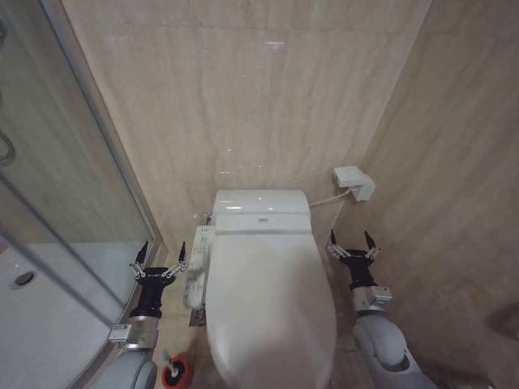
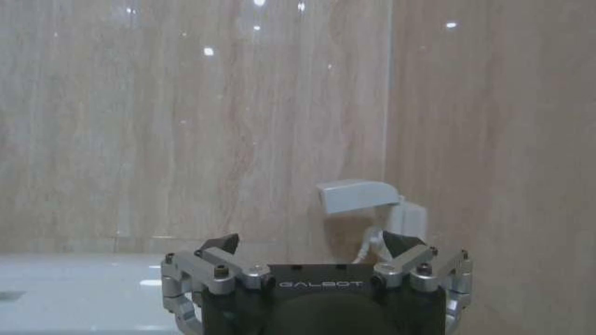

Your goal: Open the toilet lid, clean the toilet bowl with a toilet brush, close the toilet lid, and flush.

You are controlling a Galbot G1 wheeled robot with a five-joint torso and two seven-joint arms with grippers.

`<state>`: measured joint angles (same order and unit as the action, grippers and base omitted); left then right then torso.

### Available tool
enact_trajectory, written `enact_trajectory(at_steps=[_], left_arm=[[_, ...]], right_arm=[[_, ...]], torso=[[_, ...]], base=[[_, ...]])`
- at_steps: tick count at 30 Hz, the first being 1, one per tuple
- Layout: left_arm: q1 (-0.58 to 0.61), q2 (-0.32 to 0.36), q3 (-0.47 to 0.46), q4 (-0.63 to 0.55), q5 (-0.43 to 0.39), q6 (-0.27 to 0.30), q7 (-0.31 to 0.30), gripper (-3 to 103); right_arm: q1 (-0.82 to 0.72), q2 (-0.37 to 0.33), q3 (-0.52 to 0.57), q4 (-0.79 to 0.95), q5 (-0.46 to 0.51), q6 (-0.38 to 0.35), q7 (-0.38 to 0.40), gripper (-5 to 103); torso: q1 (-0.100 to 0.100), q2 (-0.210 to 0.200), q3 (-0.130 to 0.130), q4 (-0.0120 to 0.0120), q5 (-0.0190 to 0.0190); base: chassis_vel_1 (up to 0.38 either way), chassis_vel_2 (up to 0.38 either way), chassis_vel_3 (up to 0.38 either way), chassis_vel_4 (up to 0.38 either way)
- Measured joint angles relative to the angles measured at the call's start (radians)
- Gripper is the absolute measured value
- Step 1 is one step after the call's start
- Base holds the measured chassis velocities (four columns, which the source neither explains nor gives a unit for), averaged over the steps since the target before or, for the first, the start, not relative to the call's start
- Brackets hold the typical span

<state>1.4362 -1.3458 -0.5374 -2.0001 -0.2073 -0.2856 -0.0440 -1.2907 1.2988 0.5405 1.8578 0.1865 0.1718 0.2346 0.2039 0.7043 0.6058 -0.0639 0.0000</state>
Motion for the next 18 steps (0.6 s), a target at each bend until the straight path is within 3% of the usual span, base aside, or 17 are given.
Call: enact_trajectory(at_steps=[18], left_arm=[[0.001,0.0,0.0,0.0,0.0,0.0,0.0,100]], right_arm=[[0.0,0.0,0.0,0.0,-0.001,0.0,0.0,100]], torso=[[-0.001,0.0,0.0,-0.0002,-0.0001]], base=[[-0.04,0.04,0.042,-0.038]])
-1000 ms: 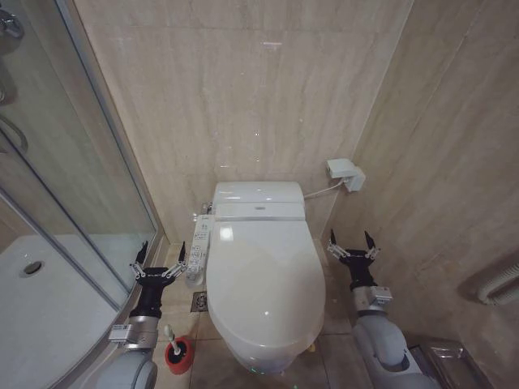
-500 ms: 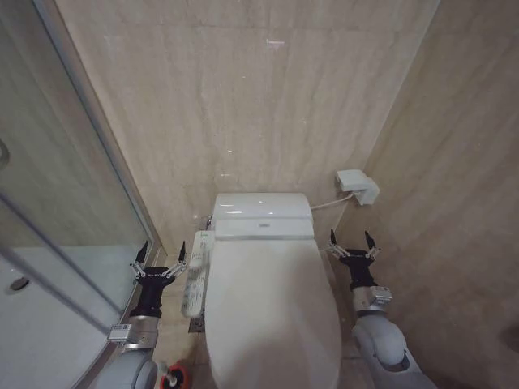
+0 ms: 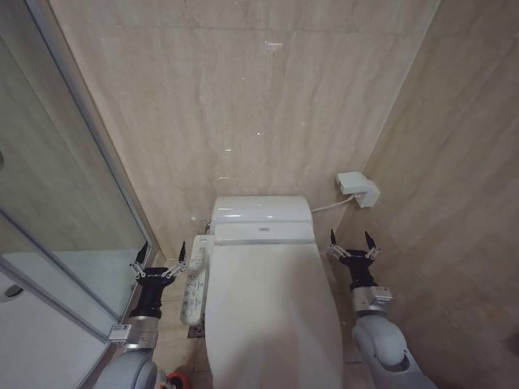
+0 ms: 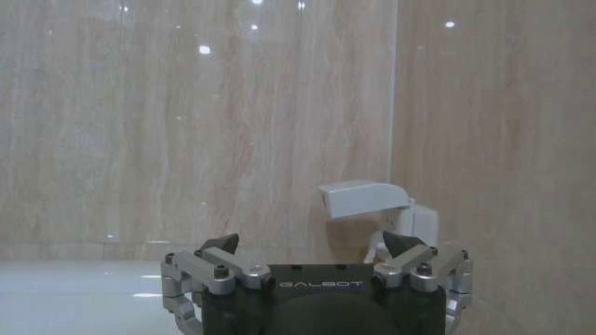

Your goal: Open the toilet lid, clean the toilet bowl with a toilet brush, close the toilet lid, and flush.

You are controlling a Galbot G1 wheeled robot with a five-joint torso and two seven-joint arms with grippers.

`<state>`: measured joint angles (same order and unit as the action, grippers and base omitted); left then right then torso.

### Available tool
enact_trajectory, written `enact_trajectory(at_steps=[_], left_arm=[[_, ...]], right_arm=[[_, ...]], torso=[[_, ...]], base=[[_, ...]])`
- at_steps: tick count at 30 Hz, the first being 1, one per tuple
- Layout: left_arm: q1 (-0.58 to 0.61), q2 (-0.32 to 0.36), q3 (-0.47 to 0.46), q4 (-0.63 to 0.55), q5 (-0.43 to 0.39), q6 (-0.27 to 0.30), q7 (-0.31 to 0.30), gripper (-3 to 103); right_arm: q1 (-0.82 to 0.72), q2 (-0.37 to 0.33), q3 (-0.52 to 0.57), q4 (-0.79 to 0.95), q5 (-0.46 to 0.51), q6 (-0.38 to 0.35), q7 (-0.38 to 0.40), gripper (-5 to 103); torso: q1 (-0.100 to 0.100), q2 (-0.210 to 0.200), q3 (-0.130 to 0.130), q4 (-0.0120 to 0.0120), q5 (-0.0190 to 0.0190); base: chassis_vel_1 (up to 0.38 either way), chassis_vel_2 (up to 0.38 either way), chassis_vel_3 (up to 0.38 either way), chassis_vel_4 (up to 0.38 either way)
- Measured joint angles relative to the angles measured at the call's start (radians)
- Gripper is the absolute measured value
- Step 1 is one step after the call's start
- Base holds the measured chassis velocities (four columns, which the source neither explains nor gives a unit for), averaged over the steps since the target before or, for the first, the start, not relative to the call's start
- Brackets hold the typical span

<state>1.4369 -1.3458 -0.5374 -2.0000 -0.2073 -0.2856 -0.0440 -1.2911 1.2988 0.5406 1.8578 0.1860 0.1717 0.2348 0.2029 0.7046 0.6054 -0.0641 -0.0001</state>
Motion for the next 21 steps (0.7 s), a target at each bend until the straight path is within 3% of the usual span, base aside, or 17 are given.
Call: enact_trajectory(at_steps=[21], left_arm=[[0.0,0.0,0.0,0.0,0.0,0.0,0.0,100]], right_arm=[[0.0,0.0,0.0,0.0,0.0,0.0,0.0,100]], torso=[[0.0,0.0,0.0,0.0001,0.0001]], base=[[-0.034,0.036,0.039,-0.03]])
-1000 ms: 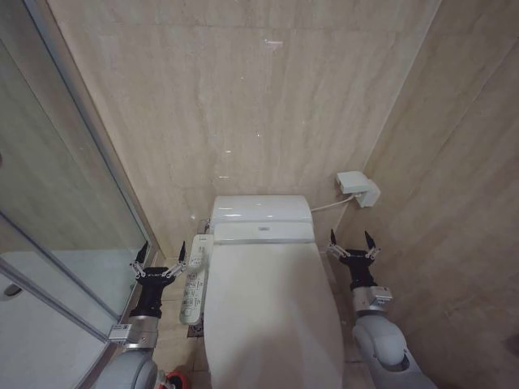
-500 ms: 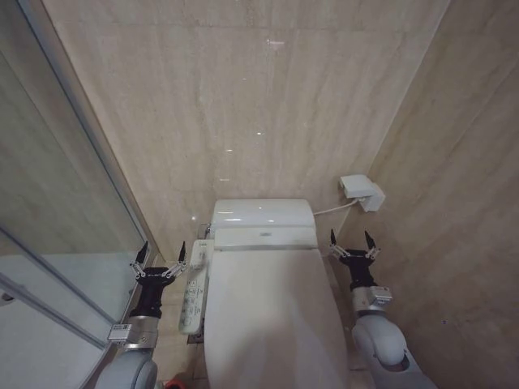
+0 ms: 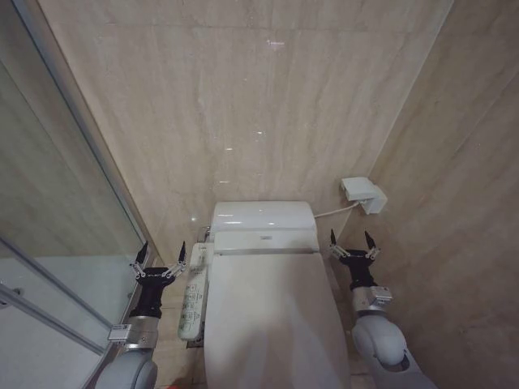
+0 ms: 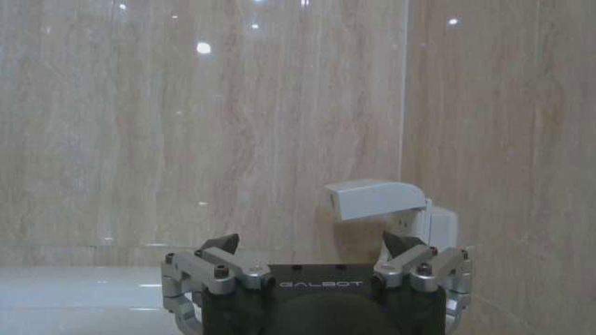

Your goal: Open the toilet lid, clean the toilet bowl with a toilet brush, close the toilet lid, and flush.

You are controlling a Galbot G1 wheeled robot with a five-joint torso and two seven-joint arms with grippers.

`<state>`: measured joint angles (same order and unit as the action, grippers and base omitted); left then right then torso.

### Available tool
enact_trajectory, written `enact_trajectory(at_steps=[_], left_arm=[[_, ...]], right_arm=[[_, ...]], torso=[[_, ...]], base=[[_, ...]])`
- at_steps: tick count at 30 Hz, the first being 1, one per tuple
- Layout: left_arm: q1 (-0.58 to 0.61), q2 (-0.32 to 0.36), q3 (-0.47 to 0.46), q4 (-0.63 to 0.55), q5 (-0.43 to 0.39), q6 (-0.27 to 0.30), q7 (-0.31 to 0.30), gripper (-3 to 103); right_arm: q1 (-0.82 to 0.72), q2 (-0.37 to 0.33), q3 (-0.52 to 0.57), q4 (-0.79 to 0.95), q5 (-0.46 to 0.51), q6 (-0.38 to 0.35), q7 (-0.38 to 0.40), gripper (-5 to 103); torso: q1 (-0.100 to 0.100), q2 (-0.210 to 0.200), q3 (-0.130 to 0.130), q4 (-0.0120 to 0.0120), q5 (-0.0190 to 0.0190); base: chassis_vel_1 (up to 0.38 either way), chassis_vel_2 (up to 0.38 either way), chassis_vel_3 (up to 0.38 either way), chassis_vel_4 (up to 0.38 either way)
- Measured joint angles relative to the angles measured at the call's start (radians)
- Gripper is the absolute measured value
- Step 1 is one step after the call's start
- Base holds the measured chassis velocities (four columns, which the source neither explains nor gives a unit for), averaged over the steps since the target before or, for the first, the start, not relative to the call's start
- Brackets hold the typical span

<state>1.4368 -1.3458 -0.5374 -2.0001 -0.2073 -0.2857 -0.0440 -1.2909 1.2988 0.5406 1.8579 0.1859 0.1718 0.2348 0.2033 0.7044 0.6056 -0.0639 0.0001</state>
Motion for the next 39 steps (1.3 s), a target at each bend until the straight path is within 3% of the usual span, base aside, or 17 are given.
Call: enact_trajectory(at_steps=[39], left_arm=[[-0.002,-0.001,0.002,0.0,0.0,0.006,-0.001,100]], right_arm=[[0.0,0.0,0.0,0.0,0.0,0.0,0.0,100]], torso=[[0.0,0.0,0.0,-0.0001,-0.0001]], base=[[0.0,0.0,0.0,0.0]])
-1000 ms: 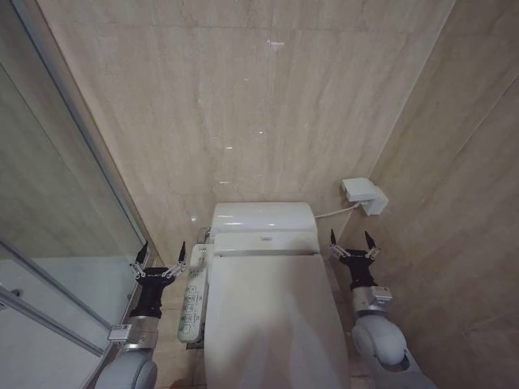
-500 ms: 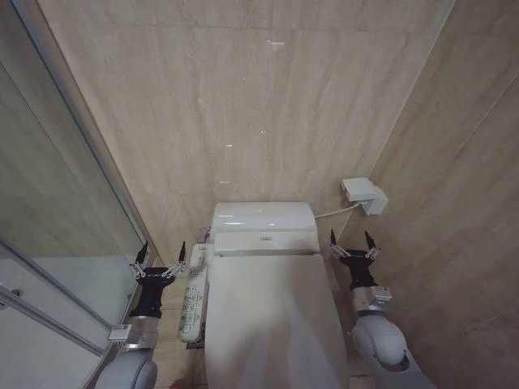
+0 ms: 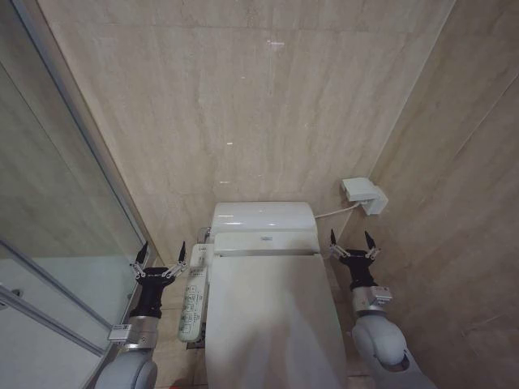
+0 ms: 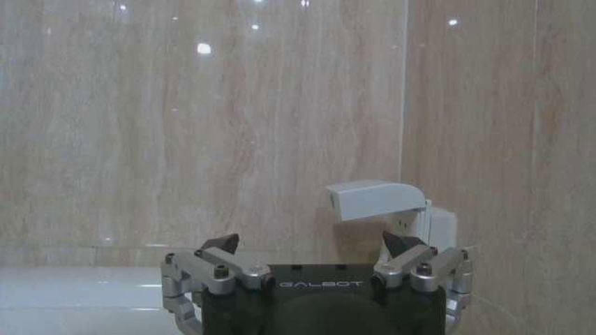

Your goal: Open the toilet lid, clean the toilet bowl with a toilet brush, close the toilet lid, and flush.

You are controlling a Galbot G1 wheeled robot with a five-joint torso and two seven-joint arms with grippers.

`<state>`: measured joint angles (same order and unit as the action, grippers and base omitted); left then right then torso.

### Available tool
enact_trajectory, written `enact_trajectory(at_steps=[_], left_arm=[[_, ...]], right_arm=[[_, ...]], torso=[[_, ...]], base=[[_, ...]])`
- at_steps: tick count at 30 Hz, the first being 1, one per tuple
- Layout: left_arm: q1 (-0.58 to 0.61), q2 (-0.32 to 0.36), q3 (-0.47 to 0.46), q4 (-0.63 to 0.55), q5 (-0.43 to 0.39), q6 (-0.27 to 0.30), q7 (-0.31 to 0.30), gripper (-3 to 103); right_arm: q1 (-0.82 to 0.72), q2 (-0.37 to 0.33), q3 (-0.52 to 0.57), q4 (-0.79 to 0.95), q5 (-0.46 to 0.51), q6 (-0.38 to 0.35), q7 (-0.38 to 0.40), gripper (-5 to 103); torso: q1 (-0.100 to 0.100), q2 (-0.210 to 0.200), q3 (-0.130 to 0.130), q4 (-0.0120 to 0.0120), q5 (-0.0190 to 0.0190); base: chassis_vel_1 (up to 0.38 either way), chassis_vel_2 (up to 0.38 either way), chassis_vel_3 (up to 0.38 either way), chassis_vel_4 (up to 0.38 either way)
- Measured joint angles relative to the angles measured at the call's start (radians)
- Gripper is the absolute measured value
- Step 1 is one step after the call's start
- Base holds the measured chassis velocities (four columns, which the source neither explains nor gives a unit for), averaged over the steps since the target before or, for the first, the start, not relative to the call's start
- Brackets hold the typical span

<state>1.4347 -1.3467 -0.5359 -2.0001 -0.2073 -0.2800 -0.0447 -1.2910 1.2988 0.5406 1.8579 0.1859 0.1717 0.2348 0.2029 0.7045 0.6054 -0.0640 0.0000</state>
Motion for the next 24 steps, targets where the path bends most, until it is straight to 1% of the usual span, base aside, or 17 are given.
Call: enact_trajectory(at_steps=[2,3,5,6,10,11,15,16,17,18,19,20,22,24], left_arm=[[-0.003,-0.001,0.002,0.0,0.0,0.007,-0.002,100],[-0.01,-0.005,0.007,0.0,0.001,0.025,-0.008,100],[-0.033,-0.018,0.025,0.003,0.006,0.081,-0.023,100],[-0.033,-0.018,0.025,0.003,0.006,0.081,-0.023,100],[-0.09,-0.051,0.07,0.011,0.019,0.224,-0.065,100],[-0.09,-0.051,0.07,0.011,0.019,0.224,-0.065,100],[-0.147,-0.081,0.111,0.017,0.036,0.364,-0.103,100],[-0.147,-0.081,0.111,0.017,0.036,0.364,-0.103,100],[-0.172,-0.074,0.107,0.014,0.058,0.395,-0.106,100],[-0.184,-0.063,0.098,0.004,0.071,0.404,-0.106,100],[-0.185,-0.055,0.089,-0.005,0.081,0.411,-0.106,100],[-0.183,-0.048,0.087,-0.012,0.086,0.413,-0.106,100],[-0.181,-0.042,0.081,-0.02,0.09,0.412,-0.106,100],[-0.174,-0.032,0.071,-0.03,0.1,0.403,-0.106,100]], right_arm=[[0.0,0.0,0.0,0.0,0.0,0.0,0.0,100],[0.0,0.0,0.0,0.0,0.0,0.0,0.0,100],[0.0,0.0,0.0,0.0,0.0,0.0,0.0,100],[0.0,0.0,0.0,0.0,0.0,0.0,0.0,100],[0.0,0.0,0.0,0.0,0.0,0.0,0.0,100],[0.0,0.0,0.0,0.0,0.0,0.0,0.0,100],[0.0,0.0,0.0,0.0,0.0,0.0,0.0,100],[0.0,0.0,0.0,0.0,0.0,0.0,0.0,100],[0.0,0.0,0.0,0.0,0.0,0.0,0.0,100],[0.0,0.0,0.0,0.0,0.0,0.0,0.0,100],[0.0,0.0,0.0,0.0,0.0,0.0,0.0,100],[0.0,0.0,0.0,0.0,0.0,0.0,0.0,100],[0.0,0.0,0.0,0.0,0.0,0.0,0.0,100],[0.0,0.0,0.0,0.0,0.0,0.0,0.0,100]], torso=[[0.0,0.0,0.0,0.0001,0.0001],[0.0,0.0,0.0,0.0002,0.0002],[0.0,0.0,0.0,0.0,0.0001],[0.0,0.0,0.0,0.0,0.0001],[0.0,0.0,0.0,-0.0001,0.0001],[0.0,0.0,0.0,-0.0001,0.0001],[0.0,0.0,0.0,0.0,0.0],[0.0,0.0,0.0,0.0,0.0],[0.0,0.0,0.0,-0.0002,-0.0007],[0.0,0.0,0.0,-0.0007,0.0003],[0.0,0.0,0.0,-0.0003,0.0006],[0.0,0.0,0.0,0.0004,0.0002],[0.0,0.0,0.0,0.0,-0.0004],[0.0,0.0,0.0,0.0002,0.0003]], base=[[0.0,0.0,0.0,0.0],[0.0,0.0,0.0,0.0],[0.0,0.0,0.0,0.0],[0.0,0.0,0.0,0.0],[0.0,0.0,0.0,0.0],[0.0,0.0,0.0,0.0],[0.0,0.0,0.0,0.0],[0.0,0.0,0.0,0.0],[0.0,0.0,0.0,0.0],[0.0,0.0,0.0,0.0],[0.0,0.0,0.0,0.0],[0.0,0.0,0.0,0.0],[0.0,0.0,0.0,0.0],[0.0,0.0,0.0,0.0]])
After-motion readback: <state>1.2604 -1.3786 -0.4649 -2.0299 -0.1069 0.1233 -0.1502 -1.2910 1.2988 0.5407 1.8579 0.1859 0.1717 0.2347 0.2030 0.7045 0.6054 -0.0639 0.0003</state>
